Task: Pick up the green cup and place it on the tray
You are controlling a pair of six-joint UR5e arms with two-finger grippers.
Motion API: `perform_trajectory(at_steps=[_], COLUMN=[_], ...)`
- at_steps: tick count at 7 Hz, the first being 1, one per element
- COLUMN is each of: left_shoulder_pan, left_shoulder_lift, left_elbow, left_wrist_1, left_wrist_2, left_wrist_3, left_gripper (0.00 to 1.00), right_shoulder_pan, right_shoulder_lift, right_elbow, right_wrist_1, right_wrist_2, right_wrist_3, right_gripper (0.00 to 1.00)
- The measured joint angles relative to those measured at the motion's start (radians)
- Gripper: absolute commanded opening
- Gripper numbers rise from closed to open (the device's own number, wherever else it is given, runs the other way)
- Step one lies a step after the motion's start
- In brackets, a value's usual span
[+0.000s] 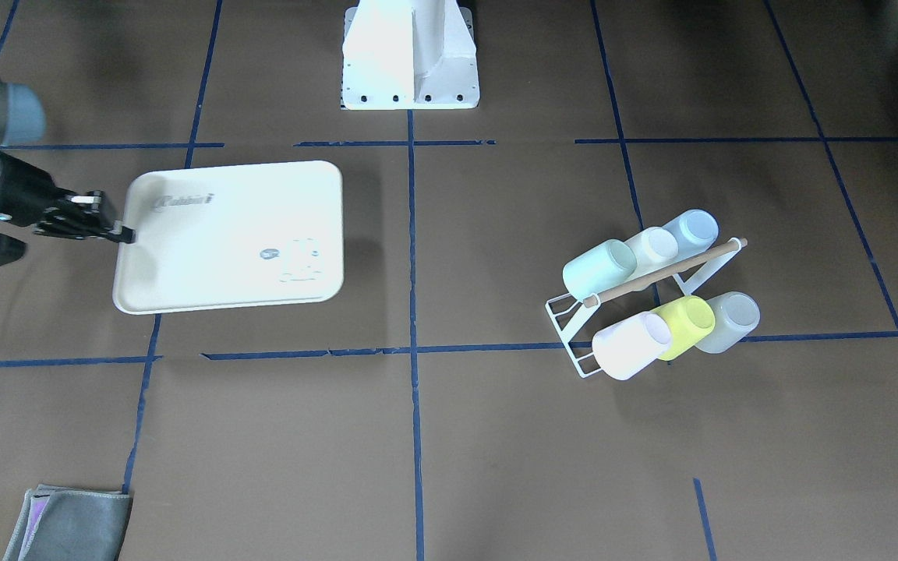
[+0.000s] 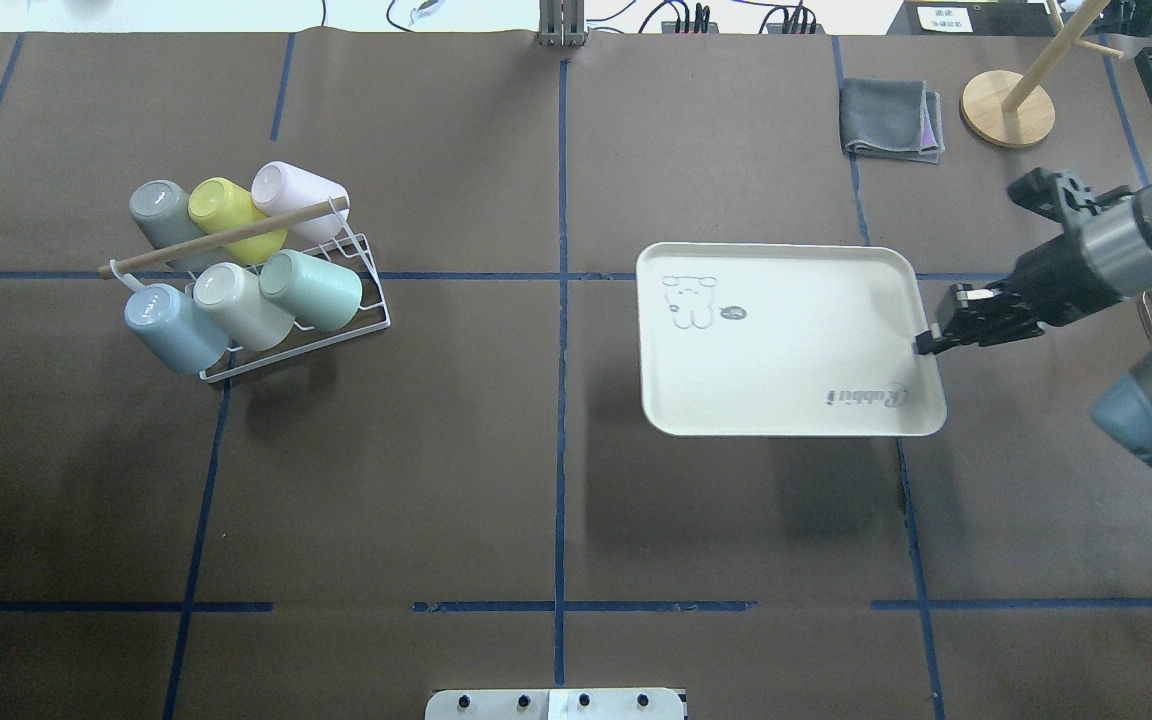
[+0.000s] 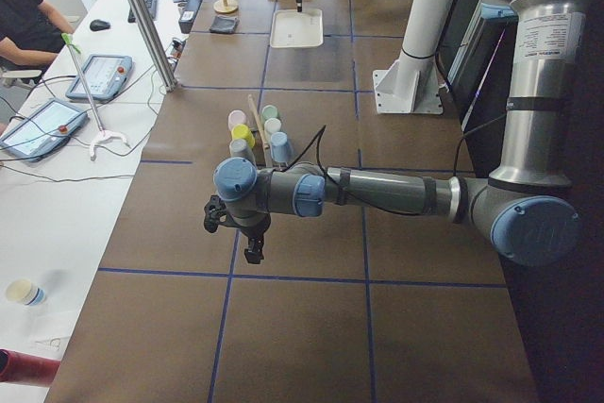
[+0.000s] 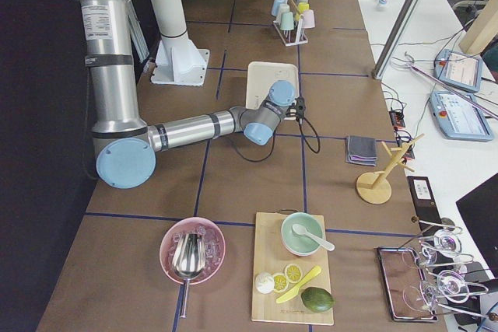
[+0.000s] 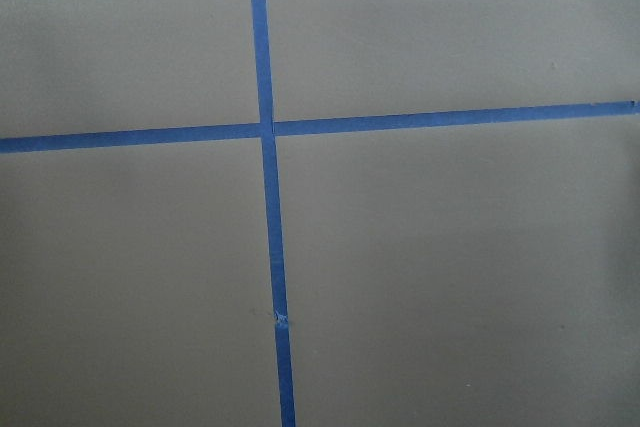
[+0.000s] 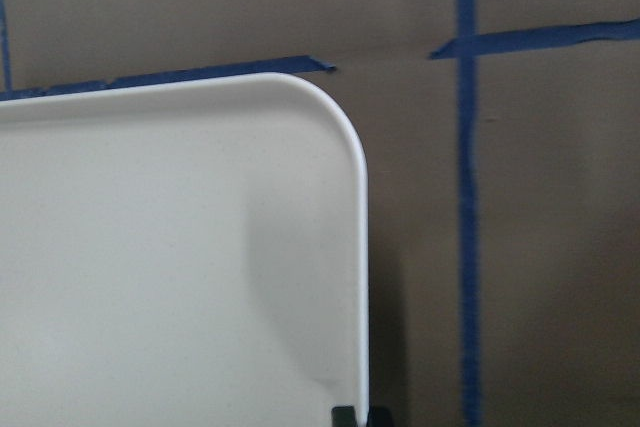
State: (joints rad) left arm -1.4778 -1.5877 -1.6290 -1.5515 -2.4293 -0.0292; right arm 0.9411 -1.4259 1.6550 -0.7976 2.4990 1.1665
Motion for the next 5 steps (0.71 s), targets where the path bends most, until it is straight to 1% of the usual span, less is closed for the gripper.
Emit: perform_trajectory(at_steps=[1, 2, 3, 4, 5], left_shoulder_pan=[0.0, 0.0, 0.0, 0.0, 0.001], left_shoulder_lift=[0.0, 0.0, 0.001, 0.001, 0.001], left_elbow=[0.001, 0.001, 0.001, 0.0, 0.0], left_wrist_1=[-0.007, -0.015, -0.021, -0.023, -0.024], left_wrist_2=[0.0, 0.0, 0.0, -0.001, -0.001], left_wrist_3=[0.0, 0.0, -0.001, -0.002, -0.002], left_gripper=[1.0, 1.0, 1.0, 1.0, 1.0], right_shoulder_pan=[-0.087, -0.181, -0.255, -0.305, -0.329], right_shoulder_lift=[0.077, 0.136, 0.18, 0.208, 0.222], right_elbow=[-0.004, -0.012, -0.021, -0.028, -0.029], right_wrist_1=[-0.006, -0.011, -0.017, -0.037, -0.063], right_wrist_2=[-0.074, -0.174, -0.261, -0.327, -0.359], right_wrist_3=[0.121, 0.217, 0.281, 0.311, 0.319], right_gripper=[0.0, 0.0, 0.0, 0.0, 0.0])
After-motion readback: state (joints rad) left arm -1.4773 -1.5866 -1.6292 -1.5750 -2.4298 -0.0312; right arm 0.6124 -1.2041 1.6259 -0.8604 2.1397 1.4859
